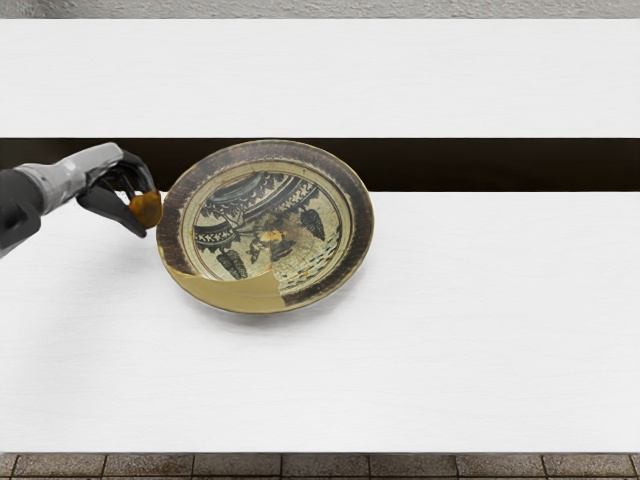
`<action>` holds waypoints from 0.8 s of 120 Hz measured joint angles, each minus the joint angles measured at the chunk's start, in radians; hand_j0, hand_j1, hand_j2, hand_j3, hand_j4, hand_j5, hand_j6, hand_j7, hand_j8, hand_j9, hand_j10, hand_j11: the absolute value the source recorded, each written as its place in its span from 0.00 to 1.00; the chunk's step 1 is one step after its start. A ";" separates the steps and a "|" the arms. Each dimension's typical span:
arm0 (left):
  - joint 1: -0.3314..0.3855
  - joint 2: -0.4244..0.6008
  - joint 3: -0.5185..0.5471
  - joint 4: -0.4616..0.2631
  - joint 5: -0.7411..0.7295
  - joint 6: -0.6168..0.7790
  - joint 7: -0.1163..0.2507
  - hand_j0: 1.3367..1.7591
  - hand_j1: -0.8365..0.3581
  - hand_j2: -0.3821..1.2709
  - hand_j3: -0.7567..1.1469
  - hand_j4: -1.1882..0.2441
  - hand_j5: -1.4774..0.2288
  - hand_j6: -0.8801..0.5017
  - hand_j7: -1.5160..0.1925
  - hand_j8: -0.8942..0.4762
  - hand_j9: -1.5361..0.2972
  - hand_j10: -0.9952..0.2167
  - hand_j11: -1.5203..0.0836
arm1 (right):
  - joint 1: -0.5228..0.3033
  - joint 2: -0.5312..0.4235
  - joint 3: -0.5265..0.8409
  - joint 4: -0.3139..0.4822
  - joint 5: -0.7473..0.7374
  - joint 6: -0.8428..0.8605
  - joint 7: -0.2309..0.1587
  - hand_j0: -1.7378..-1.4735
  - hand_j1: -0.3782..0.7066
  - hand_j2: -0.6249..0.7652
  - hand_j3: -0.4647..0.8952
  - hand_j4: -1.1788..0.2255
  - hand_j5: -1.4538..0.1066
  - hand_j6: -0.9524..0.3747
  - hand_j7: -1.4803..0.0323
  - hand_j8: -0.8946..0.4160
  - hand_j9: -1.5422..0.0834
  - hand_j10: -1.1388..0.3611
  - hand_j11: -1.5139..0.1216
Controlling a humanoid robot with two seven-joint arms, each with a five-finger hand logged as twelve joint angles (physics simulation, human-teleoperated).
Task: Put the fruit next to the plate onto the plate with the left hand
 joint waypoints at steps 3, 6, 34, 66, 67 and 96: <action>-0.003 -0.005 0.000 0.000 0.000 -0.003 0.000 0.76 0.41 0.55 0.40 0.34 0.22 0.31 0.26 0.27 0.26 0.16 0.29 | 0.000 0.000 0.000 0.000 0.000 0.000 0.000 0.30 0.03 0.45 0.34 0.84 0.93 0.72 0.98 0.68 0.95 0.76 0.93; -0.010 -0.010 -0.001 0.000 -0.001 -0.006 0.000 0.76 0.41 0.56 0.40 0.34 0.22 0.31 0.26 0.27 0.26 0.16 0.29 | 0.000 0.000 0.000 0.000 0.000 0.000 0.000 0.30 0.03 0.45 0.34 0.84 0.93 0.72 0.98 0.68 0.95 0.76 0.93; -0.056 -0.050 -0.004 0.000 -0.029 -0.043 0.018 0.76 0.37 0.61 0.40 0.36 0.21 0.33 0.25 0.29 0.25 0.15 0.28 | 0.000 0.000 0.000 0.000 0.000 0.000 0.000 0.30 0.03 0.45 0.34 0.84 0.93 0.72 0.98 0.68 0.95 0.76 0.93; -0.072 -0.106 -0.007 0.001 -0.043 -0.055 0.024 0.75 0.37 0.59 0.40 0.37 0.20 0.34 0.24 0.30 0.25 0.14 0.27 | 0.000 0.000 -0.001 0.000 0.000 0.000 0.000 0.30 0.03 0.45 0.34 0.84 0.93 0.72 0.98 0.68 0.95 0.76 0.93; -0.073 -0.107 -0.007 0.001 -0.044 -0.055 0.024 0.75 0.37 0.59 0.40 0.37 0.20 0.34 0.24 0.30 0.25 0.14 0.27 | 0.000 0.000 -0.001 0.000 0.000 0.000 0.000 0.30 0.03 0.45 0.34 0.84 0.93 0.72 0.98 0.68 0.95 0.76 0.93; -0.105 -0.159 -0.008 0.009 -0.053 -0.069 0.047 0.75 0.38 0.58 0.40 0.37 0.19 0.33 0.23 0.30 0.24 0.13 0.26 | 0.000 0.000 -0.001 0.000 0.000 0.000 0.000 0.30 0.03 0.45 0.34 0.84 0.93 0.72 0.98 0.68 0.95 0.76 0.93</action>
